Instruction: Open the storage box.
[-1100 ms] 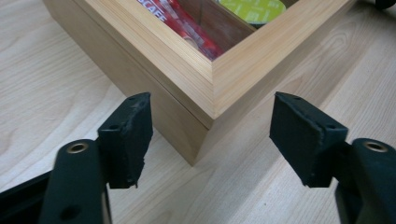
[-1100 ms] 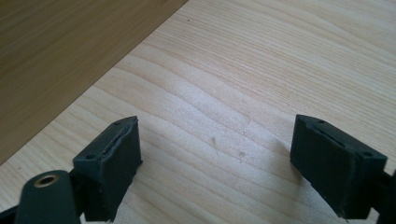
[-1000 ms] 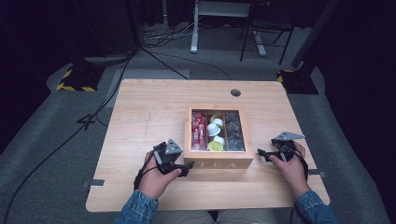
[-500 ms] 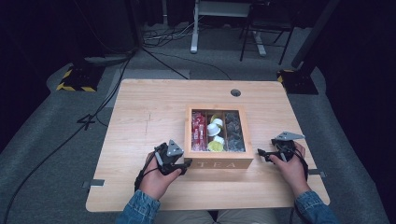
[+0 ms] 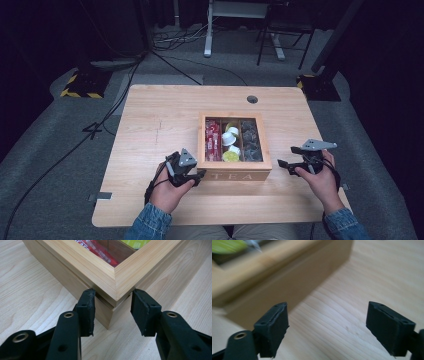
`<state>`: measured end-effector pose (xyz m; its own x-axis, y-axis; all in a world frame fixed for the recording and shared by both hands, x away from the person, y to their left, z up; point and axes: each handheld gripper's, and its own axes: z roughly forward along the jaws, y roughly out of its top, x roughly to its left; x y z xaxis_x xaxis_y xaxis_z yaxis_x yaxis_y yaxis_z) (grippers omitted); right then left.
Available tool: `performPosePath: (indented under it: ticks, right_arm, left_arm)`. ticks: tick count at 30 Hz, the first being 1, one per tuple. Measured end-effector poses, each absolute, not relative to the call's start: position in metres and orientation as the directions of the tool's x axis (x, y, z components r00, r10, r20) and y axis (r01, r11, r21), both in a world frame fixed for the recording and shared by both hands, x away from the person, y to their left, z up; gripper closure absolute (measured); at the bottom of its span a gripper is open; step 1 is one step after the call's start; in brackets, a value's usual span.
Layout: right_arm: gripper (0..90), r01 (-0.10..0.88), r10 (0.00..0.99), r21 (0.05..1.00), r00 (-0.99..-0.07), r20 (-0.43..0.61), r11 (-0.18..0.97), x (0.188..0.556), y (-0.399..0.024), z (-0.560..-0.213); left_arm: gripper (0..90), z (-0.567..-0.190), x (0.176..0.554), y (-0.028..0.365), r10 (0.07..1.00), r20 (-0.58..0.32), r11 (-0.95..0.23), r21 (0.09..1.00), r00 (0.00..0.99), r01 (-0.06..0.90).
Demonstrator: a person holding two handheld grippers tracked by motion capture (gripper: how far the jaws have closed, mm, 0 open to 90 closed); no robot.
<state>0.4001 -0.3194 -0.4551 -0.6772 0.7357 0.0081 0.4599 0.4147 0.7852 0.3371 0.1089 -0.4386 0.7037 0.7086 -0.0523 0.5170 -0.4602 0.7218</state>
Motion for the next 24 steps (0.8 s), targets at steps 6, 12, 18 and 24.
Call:
performPosePath:
  ticks: [6, 12, 18, 24]
  right_arm:
    - [16.3, 0.328, 0.616, 0.821, -0.787, -0.036, 0.468, 0.376, -0.298, -0.423]
    - [21.0, 0.237, 0.526, 0.779, -0.839, -0.137, 0.580, 0.367, -0.273, -0.427]
    - [24.8, 0.202, 0.520, 0.753, -0.828, -0.211, 0.626, 0.367, -0.263, -0.436]
    - [22.9, 0.209, 0.528, 0.763, -0.827, -0.196, 0.611, 0.368, -0.262, -0.439]
  left_arm:
    - [54.8, -0.437, 0.338, 0.108, 0.708, -0.065, -0.455, 0.720, 0.703, 0.524]
    - [54.8, -0.436, 0.338, 0.108, 0.708, -0.069, -0.455, 0.716, 0.703, 0.529]
    - [54.8, -0.436, 0.338, 0.108, 0.708, -0.071, -0.454, 0.716, 0.702, 0.530]
    - [54.9, -0.436, 0.338, 0.108, 0.709, -0.070, -0.456, 0.714, 0.702, 0.531]
